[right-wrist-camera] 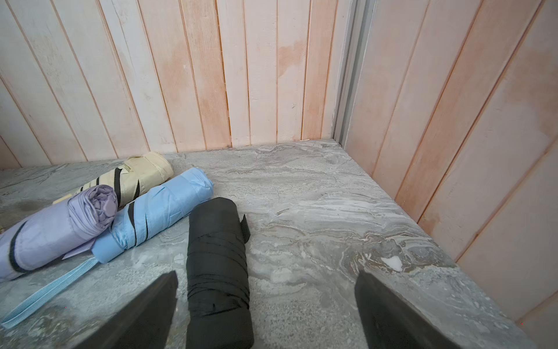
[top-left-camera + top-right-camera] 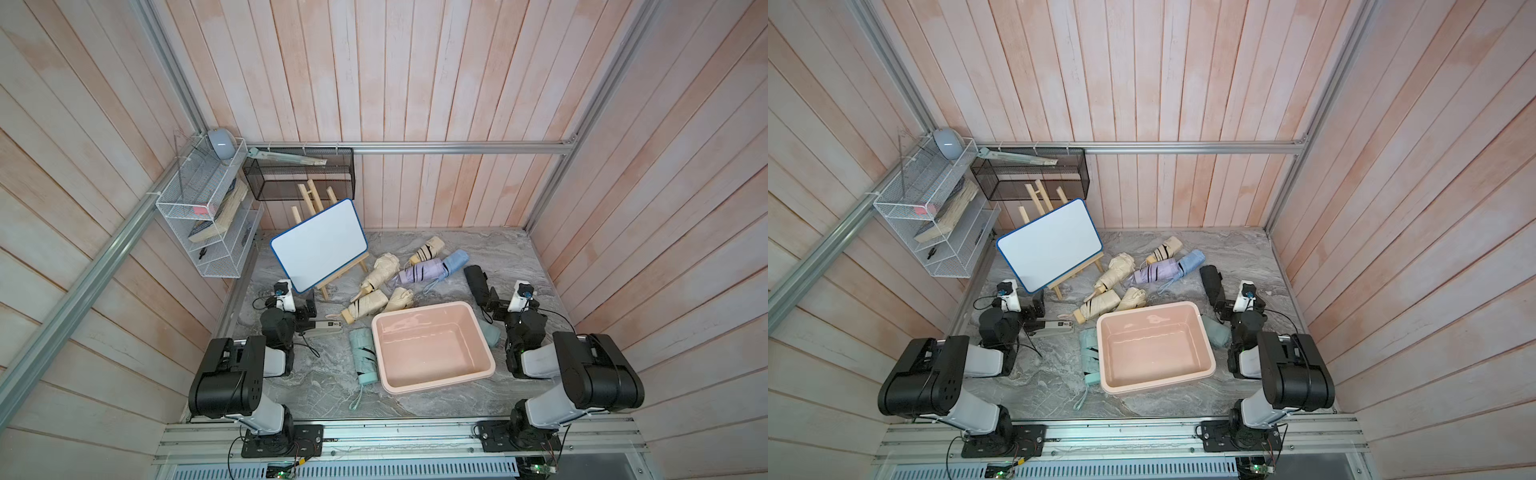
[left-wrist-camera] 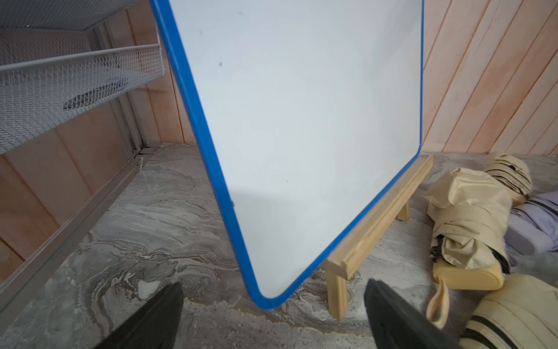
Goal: Put the umbrella into the storage box
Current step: Pick up the umbrella from the center of the board.
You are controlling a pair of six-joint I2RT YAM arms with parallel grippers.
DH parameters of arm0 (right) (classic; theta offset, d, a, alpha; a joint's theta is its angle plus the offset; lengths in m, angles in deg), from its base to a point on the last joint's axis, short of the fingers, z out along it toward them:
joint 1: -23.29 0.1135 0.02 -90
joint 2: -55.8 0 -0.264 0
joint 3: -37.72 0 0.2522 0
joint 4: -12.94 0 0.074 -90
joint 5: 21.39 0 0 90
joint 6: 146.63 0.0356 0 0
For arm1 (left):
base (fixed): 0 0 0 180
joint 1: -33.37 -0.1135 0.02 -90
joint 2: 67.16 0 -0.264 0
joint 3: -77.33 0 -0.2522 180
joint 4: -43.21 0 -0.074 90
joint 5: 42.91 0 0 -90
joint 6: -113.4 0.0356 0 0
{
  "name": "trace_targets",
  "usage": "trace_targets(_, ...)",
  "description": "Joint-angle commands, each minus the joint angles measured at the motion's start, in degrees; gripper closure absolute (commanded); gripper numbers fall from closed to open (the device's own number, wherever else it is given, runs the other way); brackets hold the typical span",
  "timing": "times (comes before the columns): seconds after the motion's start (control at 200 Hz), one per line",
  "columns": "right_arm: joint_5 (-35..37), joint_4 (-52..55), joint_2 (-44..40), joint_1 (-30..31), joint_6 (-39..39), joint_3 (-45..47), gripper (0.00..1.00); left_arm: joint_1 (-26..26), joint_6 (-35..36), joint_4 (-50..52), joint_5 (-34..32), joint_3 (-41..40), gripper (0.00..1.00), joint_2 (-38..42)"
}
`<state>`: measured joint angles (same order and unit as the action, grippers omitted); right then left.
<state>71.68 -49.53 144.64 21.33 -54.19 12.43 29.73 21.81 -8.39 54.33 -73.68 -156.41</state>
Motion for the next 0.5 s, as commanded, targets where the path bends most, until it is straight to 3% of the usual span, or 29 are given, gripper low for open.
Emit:
trace_targets(0.0,-0.52,-0.08,0.53,0.2,-0.76,-0.77,0.02,0.1,0.62,-1.08,0.05,0.7,0.0,-0.14)
trace_targets(0.365,-0.74,0.02,0.53,0.11,-0.68,-0.73,0.02,0.12,0.62,-1.25,0.06,0.67,0.0,-0.05)
trace_targets(0.495,2.57,-3.53,-1.69,0.54,-0.23,1.9,0.02,0.17,-0.61,-5.94,-3.29,-2.45,0.0,1.36)
